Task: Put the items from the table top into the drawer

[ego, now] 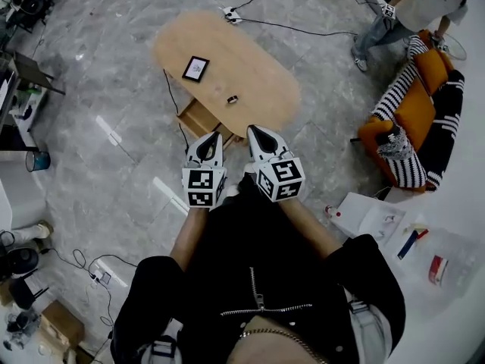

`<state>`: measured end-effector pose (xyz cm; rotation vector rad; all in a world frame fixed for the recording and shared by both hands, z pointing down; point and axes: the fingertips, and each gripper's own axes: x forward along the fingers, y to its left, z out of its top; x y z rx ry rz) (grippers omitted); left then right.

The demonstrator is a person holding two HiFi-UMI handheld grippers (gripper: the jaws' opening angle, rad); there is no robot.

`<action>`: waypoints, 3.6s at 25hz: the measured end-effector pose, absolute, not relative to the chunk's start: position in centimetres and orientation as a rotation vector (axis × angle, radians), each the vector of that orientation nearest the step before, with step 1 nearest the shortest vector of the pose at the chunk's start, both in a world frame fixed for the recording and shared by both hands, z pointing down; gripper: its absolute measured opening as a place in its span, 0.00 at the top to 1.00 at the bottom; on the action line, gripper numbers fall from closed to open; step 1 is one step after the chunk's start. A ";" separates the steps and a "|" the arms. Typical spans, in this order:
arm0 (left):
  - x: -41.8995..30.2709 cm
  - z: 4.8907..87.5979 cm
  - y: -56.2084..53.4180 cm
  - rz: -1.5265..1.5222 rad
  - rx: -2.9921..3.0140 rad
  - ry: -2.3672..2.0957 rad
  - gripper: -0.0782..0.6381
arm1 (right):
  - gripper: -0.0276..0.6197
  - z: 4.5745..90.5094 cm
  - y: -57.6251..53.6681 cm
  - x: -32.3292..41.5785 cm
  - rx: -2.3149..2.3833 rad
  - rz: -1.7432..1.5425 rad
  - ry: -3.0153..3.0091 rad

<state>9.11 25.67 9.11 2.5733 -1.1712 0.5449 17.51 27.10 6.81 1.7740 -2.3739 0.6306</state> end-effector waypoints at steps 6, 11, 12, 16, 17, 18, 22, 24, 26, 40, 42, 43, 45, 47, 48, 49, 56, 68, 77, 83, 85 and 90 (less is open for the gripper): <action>10.4 9.4 24.0 0.561 2.537 -1.222 0.87 | 0.94 7.0 24.8 19.0 1.719 0.641 -2.418; 11.6 9.8 23.3 0.578 2.508 -1.241 0.87 | 0.94 7.3 23.7 20.2 1.673 0.660 -2.446; 11.8 9.7 23.3 0.573 2.503 -1.244 0.87 | 0.94 7.4 23.5 20.4 1.662 0.665 -2.449; 11.9 9.9 23.0 0.565 2.469 -1.258 0.87 | 0.94 7.8 22.2 20.7 1.625 0.681 -2.454; 11.8 10.1 23.0 0.566 2.460 -1.254 0.87 | 0.94 7.9 22.0 20.5 1.619 0.683 -2.452; 11.6 10.2 23.0 0.568 2.453 -1.251 0.87 | 0.94 8.0 21.7 20.4 1.614 0.685 -2.450; 10.6 10.6 22.0 0.572 2.429 -1.268 0.87 | 0.94 8.2 20.5 19.4 1.586 0.692 -2.462; 10.7 10.9 21.5 0.572 2.422 -1.268 0.87 | 0.94 8.5 20.0 19.4 1.576 0.693 -2.459; 10.8 11.2 20.7 0.575 2.427 -1.258 0.87 | 0.94 8.8 19.2 19.5 1.578 0.692 -2.453; 5.5 13.4 12.8 0.648 2.438 -1.169 0.87 | 0.94 11.3 11.7 14.5 1.608 0.772 -2.342; 4.6 14.3 11.6 0.674 2.439 -1.155 0.87 | 0.94 12.3 10.8 14.2 1.615 0.790 -2.309; 4.3 14.8 10.9 0.673 2.429 -1.144 0.87 | 0.94 12.8 10.3 14.1 1.618 0.798 -2.293; 3.4 16.0 9.7 0.667 2.407 -1.120 0.87 | 0.94 13.8 9.2 13.8 1.628 0.819 -2.257; 2.6 17.4 8.8 0.689 2.406 -1.090 0.87 | 0.94 15.0 8.3 13.4 1.646 0.848 -2.221; 2.3 18.0 8.2 0.700 2.407 -1.075 0.87 | 0.94 15.6 7.7 13.2 1.656 0.860 -2.204; 1.9 18.6 7.8 0.706 2.405 -1.060 0.87 | 0.94 16.1 7.1 13.0 1.663 0.869 -2.188; 0.7 22.9 5.2 0.716 2.410 -1.010 0.87 | 0.94 20.6 4.4 11.9 1.651 0.856 -2.144; -0.2 34.6 2.5 0.692 2.395 -1.085 0.87 | 0.94 36.2 2.8 13.2 1.582 1.028 -2.060; 0.3 40.9 0.3 0.672 2.370 -1.078 0.87 | 0.94 44.6 1.5 15.4 1.507 0.947 -1.944; 0.8 44.2 0.4 0.678 2.340 -1.064 0.87 | 0.85 49.1 2.3 16.8 1.375 0.880 -1.882; 1.0 44.4 0.4 0.676 2.340 -1.056 0.87 | 0.78 50.4 2.1 17.6 1.340 0.879 -1.846; 1.2 44.4 1.2 0.693 2.337 -1.031 0.87 | 0.62 54.1 2.2 18.3 1.263 0.918 -1.751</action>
